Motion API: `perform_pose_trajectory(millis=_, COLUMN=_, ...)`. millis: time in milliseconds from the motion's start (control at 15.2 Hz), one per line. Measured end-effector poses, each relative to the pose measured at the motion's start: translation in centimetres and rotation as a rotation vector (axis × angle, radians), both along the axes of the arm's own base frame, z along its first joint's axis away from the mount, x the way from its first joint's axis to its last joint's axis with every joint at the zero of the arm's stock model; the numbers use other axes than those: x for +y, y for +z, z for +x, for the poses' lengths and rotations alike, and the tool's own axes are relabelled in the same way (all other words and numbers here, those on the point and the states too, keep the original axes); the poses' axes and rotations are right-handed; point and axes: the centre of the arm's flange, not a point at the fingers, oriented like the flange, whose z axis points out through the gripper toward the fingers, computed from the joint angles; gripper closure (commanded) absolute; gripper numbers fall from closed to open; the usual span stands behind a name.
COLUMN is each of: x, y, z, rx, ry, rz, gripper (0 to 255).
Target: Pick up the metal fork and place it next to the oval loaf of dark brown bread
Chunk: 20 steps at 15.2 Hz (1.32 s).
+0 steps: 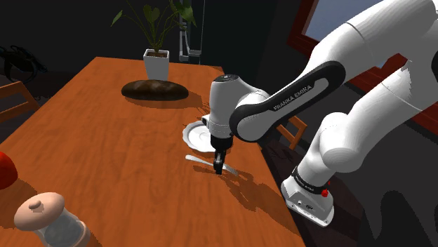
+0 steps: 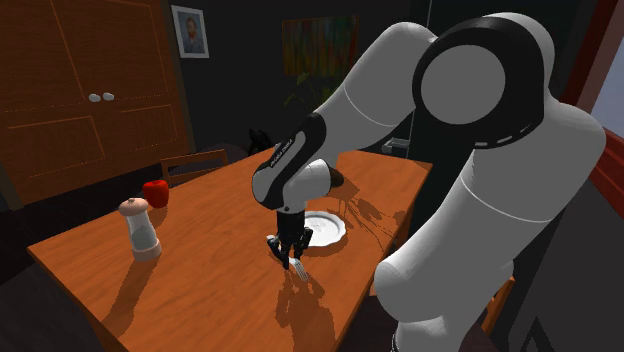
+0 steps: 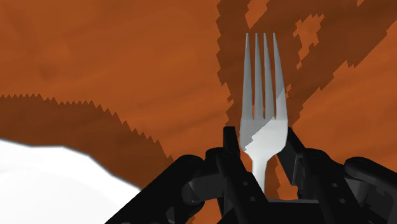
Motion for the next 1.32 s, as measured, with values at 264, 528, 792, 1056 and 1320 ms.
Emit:
perform_pose_trajectory(millis=264, x=0.0, y=0.0, z=0.0, rx=0.0, ry=0.0, rz=0.0, gripper=255)
perform_pose_trajectory(millis=528, x=0.0, y=0.7, z=0.0, rx=0.0, ry=0.0, rz=0.0, gripper=255)
perform_pose_trajectory(millis=792, x=0.0, y=2.5, z=-0.1, rx=0.0, ry=0.0, rz=0.0, gripper=255)
perform_pose_trajectory(millis=1056, x=0.1, y=4.6, z=0.0, rx=0.0, ry=0.0, rz=0.0, gripper=255)
perform_pose_trajectory(millis=1320, x=0.0, y=6.7, z=0.1, rx=0.0, ry=0.0, rz=0.0, gripper=255)
